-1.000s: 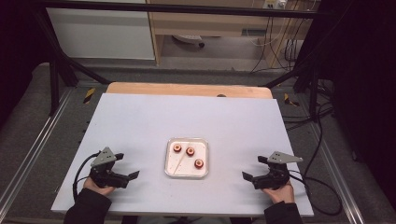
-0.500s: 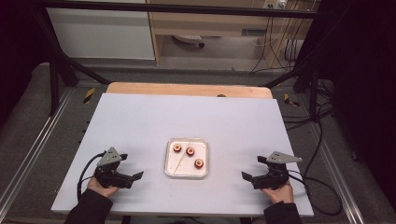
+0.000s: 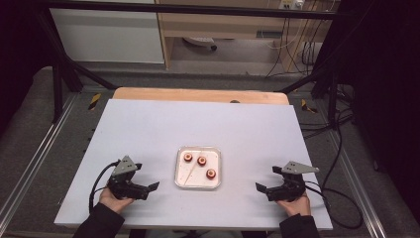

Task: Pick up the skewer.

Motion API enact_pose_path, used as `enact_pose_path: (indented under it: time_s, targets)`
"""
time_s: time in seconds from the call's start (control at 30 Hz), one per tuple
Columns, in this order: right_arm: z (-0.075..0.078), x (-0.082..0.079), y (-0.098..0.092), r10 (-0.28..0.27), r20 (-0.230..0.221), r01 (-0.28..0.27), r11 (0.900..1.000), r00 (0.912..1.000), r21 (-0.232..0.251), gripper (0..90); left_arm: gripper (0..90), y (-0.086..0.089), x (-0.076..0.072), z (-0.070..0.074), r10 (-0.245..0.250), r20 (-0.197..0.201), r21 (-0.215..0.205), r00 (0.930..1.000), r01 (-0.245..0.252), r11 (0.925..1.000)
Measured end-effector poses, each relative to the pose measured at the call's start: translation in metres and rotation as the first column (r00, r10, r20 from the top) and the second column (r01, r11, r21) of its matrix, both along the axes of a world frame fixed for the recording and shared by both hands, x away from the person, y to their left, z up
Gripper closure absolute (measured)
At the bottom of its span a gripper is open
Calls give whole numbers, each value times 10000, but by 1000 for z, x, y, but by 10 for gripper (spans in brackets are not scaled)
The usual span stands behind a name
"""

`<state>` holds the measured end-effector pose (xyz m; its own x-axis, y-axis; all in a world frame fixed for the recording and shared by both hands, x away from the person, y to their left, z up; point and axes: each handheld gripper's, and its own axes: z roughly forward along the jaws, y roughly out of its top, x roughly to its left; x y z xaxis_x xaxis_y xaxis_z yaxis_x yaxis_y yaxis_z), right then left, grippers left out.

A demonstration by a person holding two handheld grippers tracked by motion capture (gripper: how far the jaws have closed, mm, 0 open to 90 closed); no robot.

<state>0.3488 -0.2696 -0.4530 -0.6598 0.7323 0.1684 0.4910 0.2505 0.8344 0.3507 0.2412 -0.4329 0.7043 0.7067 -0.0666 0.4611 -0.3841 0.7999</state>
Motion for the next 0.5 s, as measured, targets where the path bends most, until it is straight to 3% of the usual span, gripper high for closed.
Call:
enact_pose_path:
  time_s: [0.23, 0.37, 0.5]
  targets:
    - [0, 0, 0, 3, 51, -3, 10000, 10000, -20, 5, 53, -14, 2, 5, -75, -42, -21, 10000, 75, 10000]
    - [0, -1, 0, -30, 18, 30, 10000, 10000, -14, 5, 62, -28, 4, 9, -137, -25, 328, 9999, 138, 9994]
    - [-1, 0, 1, -26, 10, 26, 10000, 10000, -60, 5, 82, -42, 6, 12, -238, -101, 369, 9997, 241, 9990]
